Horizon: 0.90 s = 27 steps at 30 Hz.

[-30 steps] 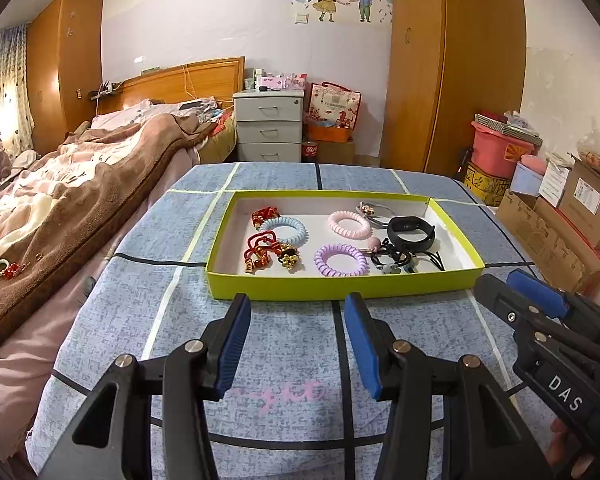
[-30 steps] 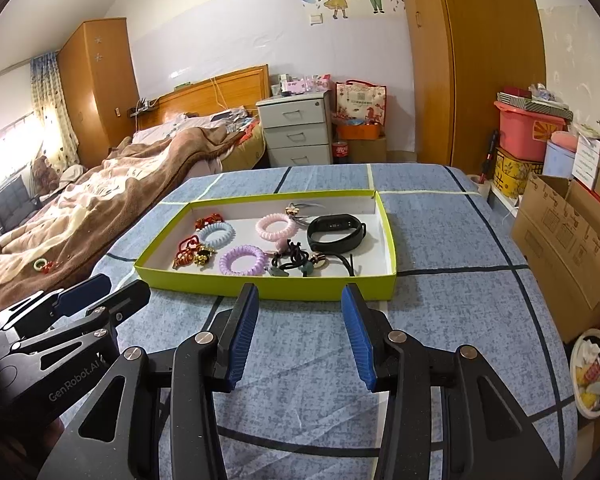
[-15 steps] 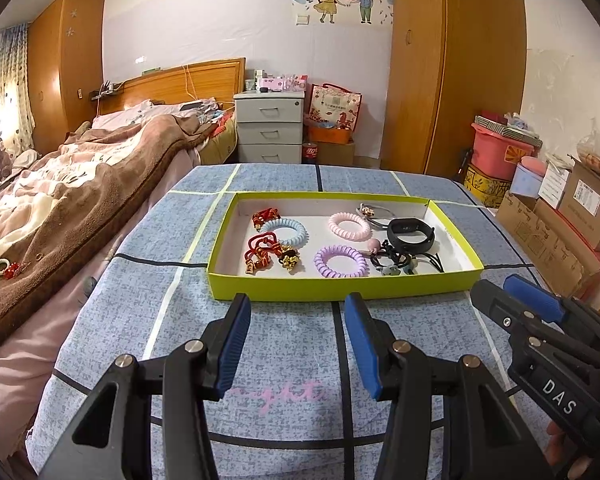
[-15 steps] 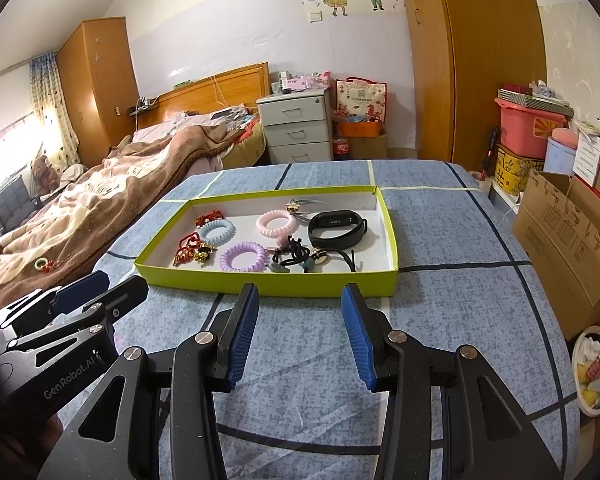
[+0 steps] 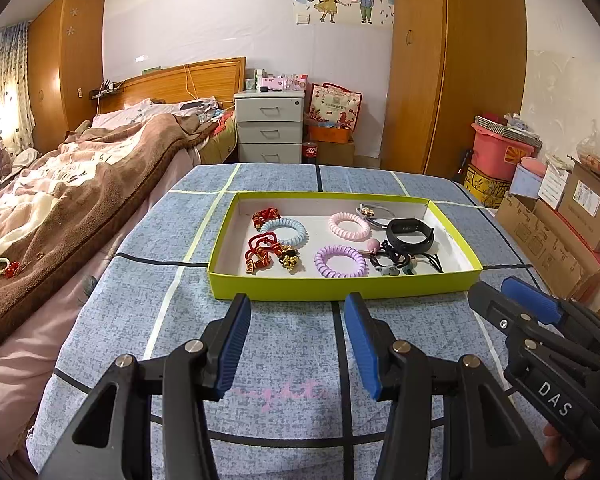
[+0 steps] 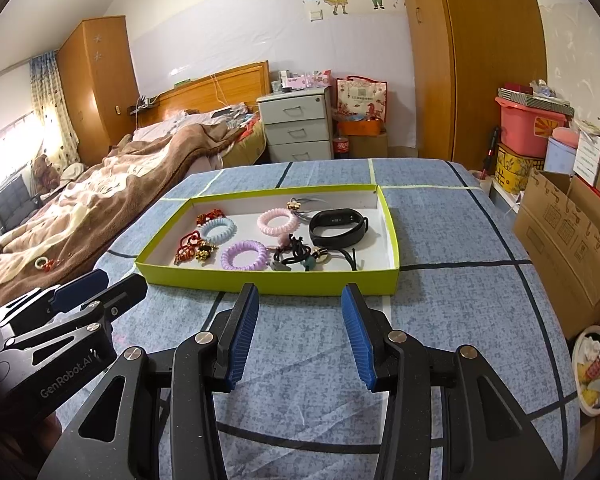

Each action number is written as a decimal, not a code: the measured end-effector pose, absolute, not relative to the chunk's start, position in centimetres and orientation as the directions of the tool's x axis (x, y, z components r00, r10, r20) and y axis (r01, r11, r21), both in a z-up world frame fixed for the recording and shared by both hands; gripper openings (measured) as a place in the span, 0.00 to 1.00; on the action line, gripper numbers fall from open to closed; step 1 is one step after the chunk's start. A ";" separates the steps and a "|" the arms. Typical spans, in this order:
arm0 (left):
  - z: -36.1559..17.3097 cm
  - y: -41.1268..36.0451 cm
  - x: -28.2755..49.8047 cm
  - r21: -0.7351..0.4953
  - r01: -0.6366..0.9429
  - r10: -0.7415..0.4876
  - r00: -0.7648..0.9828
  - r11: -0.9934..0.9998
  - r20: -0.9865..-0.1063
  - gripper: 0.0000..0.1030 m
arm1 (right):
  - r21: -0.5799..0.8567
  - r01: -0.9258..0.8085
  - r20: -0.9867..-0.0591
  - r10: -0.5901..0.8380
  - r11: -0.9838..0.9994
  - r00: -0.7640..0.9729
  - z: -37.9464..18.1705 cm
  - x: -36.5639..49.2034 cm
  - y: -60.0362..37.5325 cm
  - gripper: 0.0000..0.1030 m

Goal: Organize jewelry

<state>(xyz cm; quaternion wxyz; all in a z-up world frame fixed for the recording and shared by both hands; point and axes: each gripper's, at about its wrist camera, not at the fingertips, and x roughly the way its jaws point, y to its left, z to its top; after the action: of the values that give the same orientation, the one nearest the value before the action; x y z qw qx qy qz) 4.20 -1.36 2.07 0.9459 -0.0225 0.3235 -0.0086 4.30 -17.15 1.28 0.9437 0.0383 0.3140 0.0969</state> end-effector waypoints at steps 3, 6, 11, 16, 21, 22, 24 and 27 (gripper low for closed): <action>2.1 -1.4 4.2 -0.050 0.002 -0.032 0.790 0.999 -0.613 0.49 | 0.132 -0.162 -0.586 0.209 0.978 0.783 1.3 4.4 -17.1 0.43; 2.1 -1.4 4.2 -0.048 0.002 -0.031 0.791 0.999 -0.611 0.49 | 0.133 -0.161 -0.585 0.208 0.978 0.783 1.3 4.4 -17.0 0.43; 2.0 -1.4 4.2 -0.048 0.001 -0.031 0.790 0.999 -0.612 0.49 | 0.136 -0.159 -0.585 0.209 0.978 0.784 1.3 4.3 -17.1 0.43; 2.1 -1.4 4.2 -0.049 0.001 -0.031 0.789 0.999 -0.613 0.49 | 0.136 -0.160 -0.586 0.209 0.978 0.783 1.4 4.3 -17.1 0.43; 2.1 -1.5 4.2 -0.049 0.001 -0.031 0.789 0.999 -0.614 0.49 | 0.137 -0.158 -0.586 0.209 0.978 0.783 1.5 4.2 -17.2 0.43; 2.1 -1.4 4.2 -0.049 0.001 -0.031 0.789 0.999 -0.614 0.49 | 0.136 -0.158 -0.587 0.208 0.978 0.782 1.4 4.3 -17.2 0.43; 2.1 -1.5 4.2 -0.050 0.002 -0.032 0.789 0.999 -0.614 0.49 | 0.136 -0.159 -0.589 0.209 0.978 0.781 1.4 4.2 -17.1 0.43; 2.1 -1.4 4.2 -0.049 0.001 -0.031 0.789 0.999 -0.614 0.49 | 0.136 -0.160 -0.588 0.210 0.978 0.781 1.4 4.2 -17.2 0.43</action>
<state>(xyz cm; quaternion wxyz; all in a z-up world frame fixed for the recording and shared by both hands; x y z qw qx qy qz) 4.15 -1.41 2.10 0.9455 -0.0230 0.3248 -0.0086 4.24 -17.19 1.41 0.9429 0.0392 0.3159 0.0981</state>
